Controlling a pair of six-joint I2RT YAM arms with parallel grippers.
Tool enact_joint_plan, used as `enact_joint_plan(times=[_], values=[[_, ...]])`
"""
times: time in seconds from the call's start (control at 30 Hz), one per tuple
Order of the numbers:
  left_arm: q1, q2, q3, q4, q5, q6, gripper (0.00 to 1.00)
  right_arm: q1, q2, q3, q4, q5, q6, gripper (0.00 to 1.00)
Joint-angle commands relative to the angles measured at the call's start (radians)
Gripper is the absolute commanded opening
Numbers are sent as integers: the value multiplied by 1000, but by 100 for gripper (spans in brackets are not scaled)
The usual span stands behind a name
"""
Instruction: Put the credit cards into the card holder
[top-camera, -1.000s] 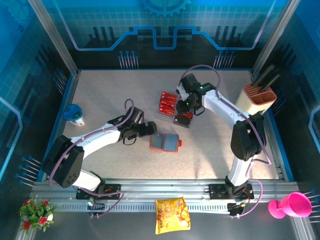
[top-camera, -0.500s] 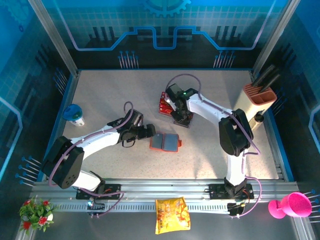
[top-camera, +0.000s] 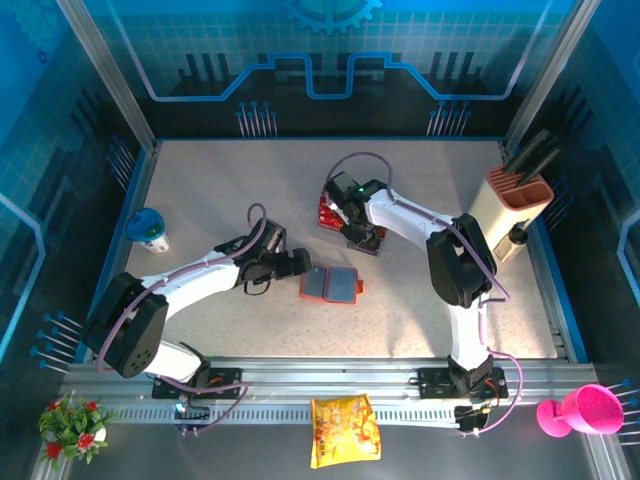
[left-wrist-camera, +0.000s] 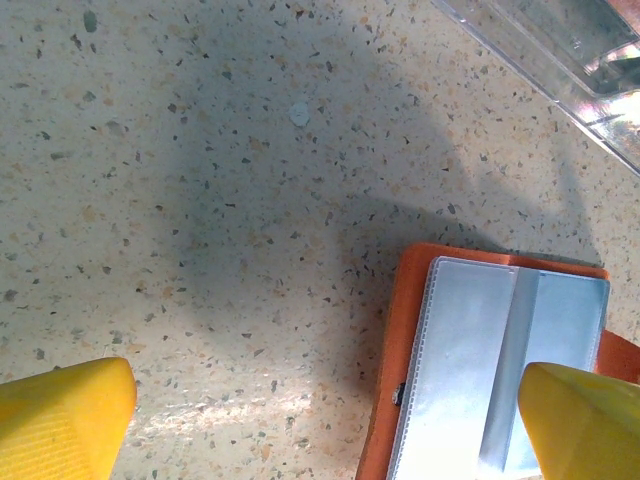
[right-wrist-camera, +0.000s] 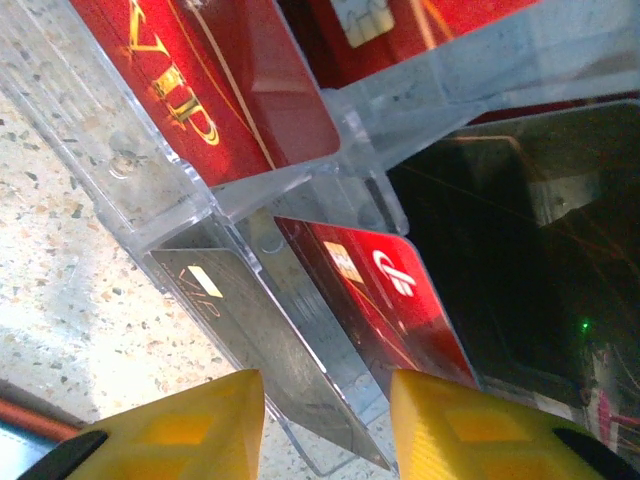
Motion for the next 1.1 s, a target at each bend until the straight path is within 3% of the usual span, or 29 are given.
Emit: enact_joint_plan(times=[0.0, 0.23, 0.53, 1.07], values=[[-7, -24, -12, -15, -10, -1, 99, 4, 32, 26, -7, 4, -17, 38], [-7, -24, -12, -13, -10, -6, 99, 6, 41, 14, -7, -14, -20, 33], [-7, -22, -13, -12, -10, -5, 99, 7, 8, -23, 6, -48, -26, 16], [-6, -22, -7, -12, -7, 2, 99, 11, -106, -76, 65, -130, -143, 2]])
